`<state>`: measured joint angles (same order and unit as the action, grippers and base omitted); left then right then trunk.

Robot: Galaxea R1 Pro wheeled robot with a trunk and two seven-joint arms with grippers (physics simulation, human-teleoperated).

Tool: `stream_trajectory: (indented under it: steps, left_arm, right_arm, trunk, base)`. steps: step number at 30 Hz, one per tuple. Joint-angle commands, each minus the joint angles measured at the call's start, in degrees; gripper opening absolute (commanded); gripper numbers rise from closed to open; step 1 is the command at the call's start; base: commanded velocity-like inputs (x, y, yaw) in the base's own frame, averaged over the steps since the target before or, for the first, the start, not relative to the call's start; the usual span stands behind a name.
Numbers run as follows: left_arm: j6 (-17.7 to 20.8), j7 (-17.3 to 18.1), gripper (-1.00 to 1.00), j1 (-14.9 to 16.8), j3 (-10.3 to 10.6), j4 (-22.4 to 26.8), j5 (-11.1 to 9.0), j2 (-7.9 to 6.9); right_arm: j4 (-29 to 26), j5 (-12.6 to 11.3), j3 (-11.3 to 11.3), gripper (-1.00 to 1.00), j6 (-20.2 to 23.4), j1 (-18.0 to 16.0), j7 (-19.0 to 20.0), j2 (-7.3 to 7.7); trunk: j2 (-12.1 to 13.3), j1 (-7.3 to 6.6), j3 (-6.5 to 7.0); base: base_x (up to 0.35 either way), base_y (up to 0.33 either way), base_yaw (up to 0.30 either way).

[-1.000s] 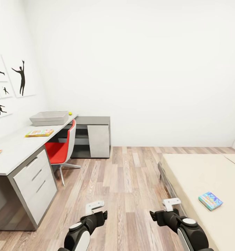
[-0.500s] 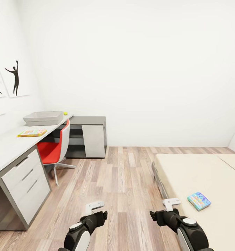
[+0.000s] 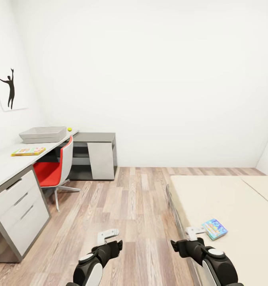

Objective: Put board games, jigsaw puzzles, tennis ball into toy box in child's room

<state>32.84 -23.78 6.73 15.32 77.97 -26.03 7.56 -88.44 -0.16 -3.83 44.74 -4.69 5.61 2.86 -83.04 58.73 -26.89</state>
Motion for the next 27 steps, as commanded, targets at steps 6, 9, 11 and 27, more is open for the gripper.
stream_trajectory:
  steps: [6,9,11,27]
  left_arm:
    - [0.12,-0.56,1.0,0.04,0.06,0.08,-0.61,0.0]
    - [0.12,-0.56,1.0,0.04,0.06,0.08,-0.61,0.0]
    - [0.12,-0.56,1.0,0.04,0.06,0.08,-0.61,0.0]
    - [0.12,-0.56,1.0,0.04,0.06,0.08,-0.61,0.0]
  right_arm:
    - [-0.05,0.02,-0.04,1.0,0.26,-0.05,0.16,0.04]
    - [-0.05,0.04,-0.04,1.0,0.26,-0.04,0.16,0.04]
    - [-0.06,0.05,-0.04,1.0,0.26,-0.04,0.15,0.04]
    - [-0.06,0.07,-0.04,1.0,0.26,-0.05,0.12,0.04]
  trunk:
    - [-0.04,0.0,-0.07]
    - [-0.04,0.0,-0.07]
    - [-0.04,0.0,-0.07]
    - [-0.04,0.0,-0.07]
  base:
    - [0.0,-0.231,0.0]
    - [0.0,-0.227,0.0]
    - [0.0,-0.226,0.0]
    - [0.0,-0.12,0.0]
